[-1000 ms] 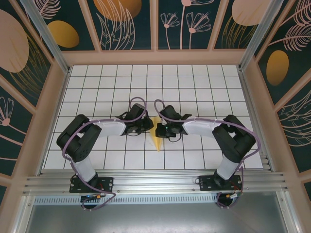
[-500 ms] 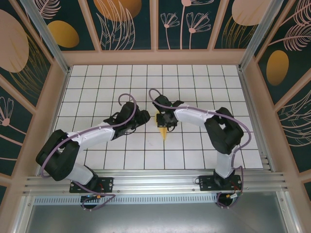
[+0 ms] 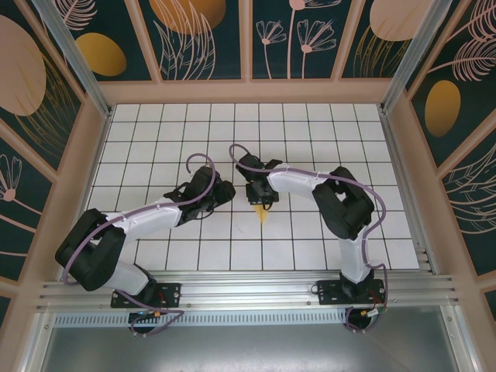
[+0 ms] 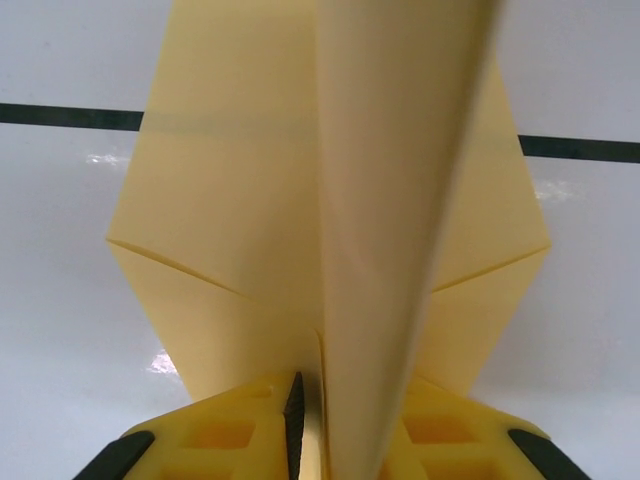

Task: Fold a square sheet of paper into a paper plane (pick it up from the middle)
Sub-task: Move the paper plane to the center of the table.

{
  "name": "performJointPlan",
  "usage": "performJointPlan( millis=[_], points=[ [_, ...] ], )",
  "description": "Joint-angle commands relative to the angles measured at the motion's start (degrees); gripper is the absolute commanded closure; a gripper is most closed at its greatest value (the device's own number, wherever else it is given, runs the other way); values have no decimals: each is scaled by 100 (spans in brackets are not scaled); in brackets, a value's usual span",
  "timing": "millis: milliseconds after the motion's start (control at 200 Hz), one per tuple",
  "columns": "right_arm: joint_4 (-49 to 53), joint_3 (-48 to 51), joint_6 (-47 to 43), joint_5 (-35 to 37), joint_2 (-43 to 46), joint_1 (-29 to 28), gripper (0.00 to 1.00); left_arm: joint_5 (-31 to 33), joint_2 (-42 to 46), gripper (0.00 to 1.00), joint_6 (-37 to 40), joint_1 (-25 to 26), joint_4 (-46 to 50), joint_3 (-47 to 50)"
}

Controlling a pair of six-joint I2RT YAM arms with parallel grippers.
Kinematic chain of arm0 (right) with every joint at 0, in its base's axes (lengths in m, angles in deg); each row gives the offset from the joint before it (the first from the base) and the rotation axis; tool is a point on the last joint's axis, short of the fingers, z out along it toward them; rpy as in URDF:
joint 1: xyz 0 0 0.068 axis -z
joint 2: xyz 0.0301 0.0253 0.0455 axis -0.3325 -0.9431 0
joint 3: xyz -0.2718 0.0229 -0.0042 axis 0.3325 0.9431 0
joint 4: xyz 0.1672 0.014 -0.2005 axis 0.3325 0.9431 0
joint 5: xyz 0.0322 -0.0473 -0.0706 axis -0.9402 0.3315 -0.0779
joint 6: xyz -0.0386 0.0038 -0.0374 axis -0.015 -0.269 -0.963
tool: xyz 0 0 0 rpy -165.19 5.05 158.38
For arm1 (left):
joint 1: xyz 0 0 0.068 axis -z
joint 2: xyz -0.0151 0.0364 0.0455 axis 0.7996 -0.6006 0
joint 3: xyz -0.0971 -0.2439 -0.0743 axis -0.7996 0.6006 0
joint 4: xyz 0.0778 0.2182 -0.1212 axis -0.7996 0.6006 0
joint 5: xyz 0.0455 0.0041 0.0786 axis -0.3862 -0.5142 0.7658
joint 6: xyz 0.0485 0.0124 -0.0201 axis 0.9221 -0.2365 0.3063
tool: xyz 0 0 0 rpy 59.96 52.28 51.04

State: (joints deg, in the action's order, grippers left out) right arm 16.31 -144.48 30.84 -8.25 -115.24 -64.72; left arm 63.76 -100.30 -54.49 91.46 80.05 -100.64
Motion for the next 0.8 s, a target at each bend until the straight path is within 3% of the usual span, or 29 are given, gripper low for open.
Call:
performJointPlan(
  millis=[0,100,190,335,455,616,676,731,796],
  points=[
    [738,-237,115,460,-390,-65,75,188,173,53,54,16,166,-89],
    [956,-623,50,620,-58,-75,74,340,261,53,105,21,225,-84],
    [1041,-905,-69,724,424,-76,60,564,382,53,179,13,305,-49],
    [1096,-1152,-404,1058,1211,-45,54,1164,632,48,424,8,513,12],
    [903,-848,-573,2015,1928,167,53,1861,903,44,766,-178,817,34],
    [-251,601,-790,2541,3226,1276,49,2411,1456,37,1282,-939,832,363],
    [-1032,1386,-925,2502,3726,1775,45,2828,1692,28,1515,-1074,762,509],
    [-1657,1989,-1070,2339,4046,2199,43,3089,1886,22,1639,-1240,644,648],
    [-1809,2209,-1113,1504,4257,2599,43,3042,2031,21,1738,-1458,615,726]
  ],
)
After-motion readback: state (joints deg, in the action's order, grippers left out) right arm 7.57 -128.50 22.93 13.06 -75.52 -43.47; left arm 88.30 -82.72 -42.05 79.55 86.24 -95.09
